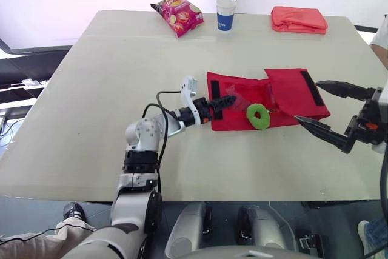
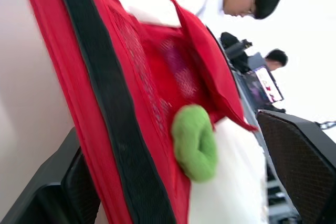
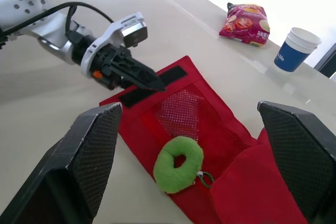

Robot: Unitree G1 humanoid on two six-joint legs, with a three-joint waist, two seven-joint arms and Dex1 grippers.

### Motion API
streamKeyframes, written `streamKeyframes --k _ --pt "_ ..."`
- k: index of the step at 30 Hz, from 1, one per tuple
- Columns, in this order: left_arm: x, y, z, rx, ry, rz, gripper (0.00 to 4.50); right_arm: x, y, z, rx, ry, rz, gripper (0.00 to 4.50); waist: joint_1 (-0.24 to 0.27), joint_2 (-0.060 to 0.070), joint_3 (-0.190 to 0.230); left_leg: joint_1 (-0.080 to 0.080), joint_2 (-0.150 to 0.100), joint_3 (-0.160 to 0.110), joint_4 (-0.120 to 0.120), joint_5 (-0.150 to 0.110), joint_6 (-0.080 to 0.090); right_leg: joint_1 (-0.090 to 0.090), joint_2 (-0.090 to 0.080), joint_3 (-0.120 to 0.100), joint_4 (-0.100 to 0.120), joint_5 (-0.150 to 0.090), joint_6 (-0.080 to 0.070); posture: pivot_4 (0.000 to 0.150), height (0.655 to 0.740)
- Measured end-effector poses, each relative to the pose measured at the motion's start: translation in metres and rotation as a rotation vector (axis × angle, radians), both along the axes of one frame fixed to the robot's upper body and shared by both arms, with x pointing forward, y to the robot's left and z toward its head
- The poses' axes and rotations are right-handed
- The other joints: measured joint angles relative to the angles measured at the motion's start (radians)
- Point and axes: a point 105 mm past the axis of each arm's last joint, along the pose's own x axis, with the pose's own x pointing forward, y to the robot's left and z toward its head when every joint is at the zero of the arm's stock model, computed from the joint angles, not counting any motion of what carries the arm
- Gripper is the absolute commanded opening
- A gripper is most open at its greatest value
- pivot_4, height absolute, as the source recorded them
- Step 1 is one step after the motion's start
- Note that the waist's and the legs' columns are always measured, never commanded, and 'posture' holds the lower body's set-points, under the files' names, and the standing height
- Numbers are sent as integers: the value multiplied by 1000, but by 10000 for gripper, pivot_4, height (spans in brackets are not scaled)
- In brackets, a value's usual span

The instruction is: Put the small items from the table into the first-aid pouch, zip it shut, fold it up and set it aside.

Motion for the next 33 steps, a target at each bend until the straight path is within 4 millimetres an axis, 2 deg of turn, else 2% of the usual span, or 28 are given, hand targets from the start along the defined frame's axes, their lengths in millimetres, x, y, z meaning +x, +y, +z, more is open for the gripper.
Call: streamKeyframes --k 9,17,20,22,23,26,28,29,33 --pt "-19 -3 -8 -25 27 50 45000 0 0 0 0 6 -1 44000 1 0 0 0 0 0 0 0 0 0 0 0 0 0 0 1500 7400" --pt "-32 6 -23 48 39 32 45000 -2 -2 -1 -3 27 -8 44000 0 0 0 0 0 0 0 0 0 0 0 0 0 0 0 1500 7400" --pt "-36 9 -24 55 41 15 38384 -3 -5 -1 -1 29 -16 45000 1 0 0 0 0 0 0 0 0 0 0 0 0 0 0 1500 7400" --pt "-41 11 -25 76 42 -22 30007 -4 -5 0 -3 28 -18 45000 1 0 0 0 0 0 0 0 0 0 0 0 0 0 0 1500 7400" --pt "-43 13 -26 85 41 -41 23511 -4 -5 0 -3 29 -19 45000 0 0 0 0 0 0 0 0 0 0 0 0 0 0 0 1500 7400" --pt "-44 15 -26 93 36 -59 13379 -4 -5 0 -3 29 -19 45000 1 0 0 0 0 0 0 0 0 0 0 0 0 0 0 1500 7400" --pt "-47 22 -27 122 31 -112 3733 -4 -5 0 -3 27 -20 45000 0 0 0 0 0 0 0 0 0 0 0 0 0 0 0 1500 7400" --pt "-47 25 -26 130 29 -119 1673 -4 -5 0 -3 27 -20 45000 0 0 0 0 0 0 0 0 0 0 0 0 0 0 -1 1500 7400" --pt "-47 49 -20 198 -4 -206 1673 -5 -3 -2 -11 27 -15 45000 -3 0 0 0 0 0 -1 0 0 -1 1 0 0 -2 -3 1500 7400"
